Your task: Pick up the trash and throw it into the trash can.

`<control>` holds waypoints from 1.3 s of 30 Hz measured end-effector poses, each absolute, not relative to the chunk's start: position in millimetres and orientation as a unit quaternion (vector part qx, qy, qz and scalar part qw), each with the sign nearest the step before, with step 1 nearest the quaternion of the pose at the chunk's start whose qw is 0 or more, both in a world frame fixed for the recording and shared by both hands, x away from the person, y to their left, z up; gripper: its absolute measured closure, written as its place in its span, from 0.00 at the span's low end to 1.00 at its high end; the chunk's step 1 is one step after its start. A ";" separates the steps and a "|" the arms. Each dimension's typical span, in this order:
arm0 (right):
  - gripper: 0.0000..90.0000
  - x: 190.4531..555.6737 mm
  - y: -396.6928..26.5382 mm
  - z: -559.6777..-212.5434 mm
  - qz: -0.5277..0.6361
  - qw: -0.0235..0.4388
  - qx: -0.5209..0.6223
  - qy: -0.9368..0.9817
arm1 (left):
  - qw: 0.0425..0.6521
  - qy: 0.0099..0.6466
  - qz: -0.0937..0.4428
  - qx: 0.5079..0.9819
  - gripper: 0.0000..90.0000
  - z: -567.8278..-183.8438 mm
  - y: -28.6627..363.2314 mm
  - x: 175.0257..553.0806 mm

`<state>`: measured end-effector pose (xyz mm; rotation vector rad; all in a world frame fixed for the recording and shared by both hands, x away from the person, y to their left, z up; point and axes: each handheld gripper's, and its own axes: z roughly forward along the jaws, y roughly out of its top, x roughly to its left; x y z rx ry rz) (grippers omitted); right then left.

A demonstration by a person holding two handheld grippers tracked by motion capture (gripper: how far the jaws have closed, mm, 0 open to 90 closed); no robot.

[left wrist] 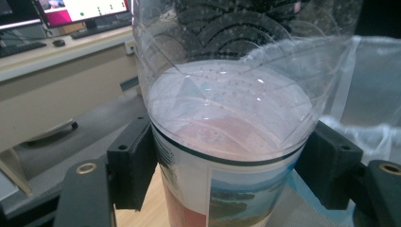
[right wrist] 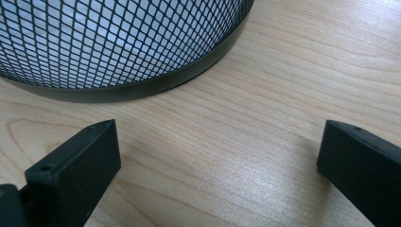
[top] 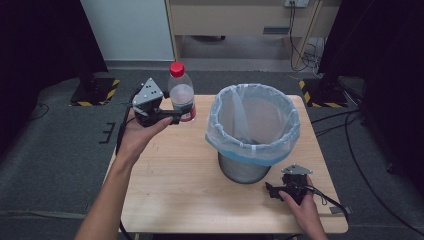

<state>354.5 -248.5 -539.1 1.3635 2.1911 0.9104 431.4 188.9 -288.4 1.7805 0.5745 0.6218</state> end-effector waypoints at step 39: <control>0.00 355.0 -248.8 -539.2 0.327 0.202 0.486 0.785 | 0.592 0.199 0.245 0.741 0.31 -231.8 160.5 421.9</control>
